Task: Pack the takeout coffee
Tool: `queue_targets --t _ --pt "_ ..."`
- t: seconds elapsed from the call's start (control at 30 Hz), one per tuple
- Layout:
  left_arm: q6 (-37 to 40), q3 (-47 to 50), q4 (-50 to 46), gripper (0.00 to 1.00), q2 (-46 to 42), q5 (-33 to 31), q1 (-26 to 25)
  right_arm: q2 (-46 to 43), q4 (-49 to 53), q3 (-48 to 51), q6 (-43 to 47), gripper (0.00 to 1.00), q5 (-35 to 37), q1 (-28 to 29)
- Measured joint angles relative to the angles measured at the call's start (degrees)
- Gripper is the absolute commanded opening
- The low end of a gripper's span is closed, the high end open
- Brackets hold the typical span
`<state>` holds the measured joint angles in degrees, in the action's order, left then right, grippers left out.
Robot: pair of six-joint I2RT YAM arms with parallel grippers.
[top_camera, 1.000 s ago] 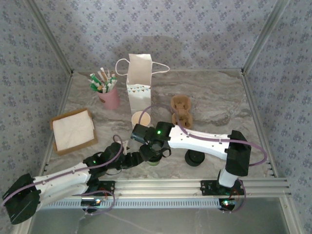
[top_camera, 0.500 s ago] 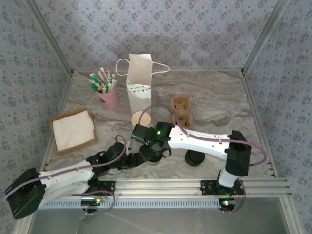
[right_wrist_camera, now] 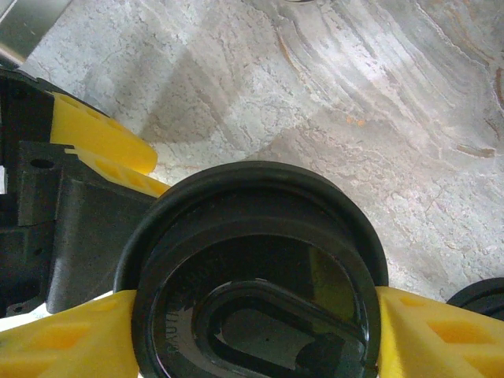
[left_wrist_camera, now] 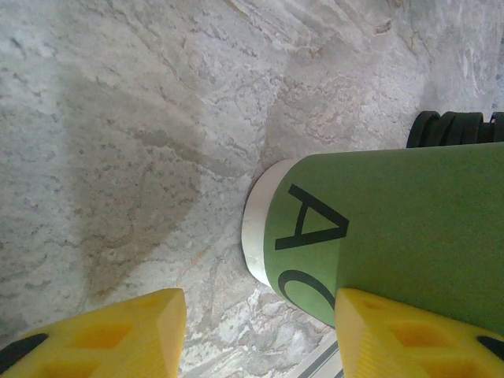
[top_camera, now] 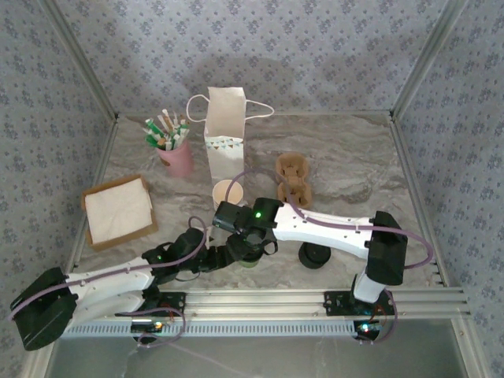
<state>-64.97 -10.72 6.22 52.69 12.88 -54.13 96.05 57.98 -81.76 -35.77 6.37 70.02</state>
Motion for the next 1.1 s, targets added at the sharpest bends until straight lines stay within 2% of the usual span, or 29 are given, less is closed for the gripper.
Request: queue_targets --t 0.3,0.67,1.1 --pt "0.2 0.0 -0.8 0.52 -0.5 -0.1 0.0 -0.1 -0.4 0.2 0.0 0.71 0.3 0.3" --pt "0.4 0.0 -3.5 0.52 -5.2 -0.9 0.0 0.3 -0.6 0.3 -0.4 0.71 1.7 1.3" --pt "1.0 -0.7 -4.5 0.52 -4.0 -1.1 0.0 1.5 -0.2 -0.2 -0.8 0.71 2.5 1.8"
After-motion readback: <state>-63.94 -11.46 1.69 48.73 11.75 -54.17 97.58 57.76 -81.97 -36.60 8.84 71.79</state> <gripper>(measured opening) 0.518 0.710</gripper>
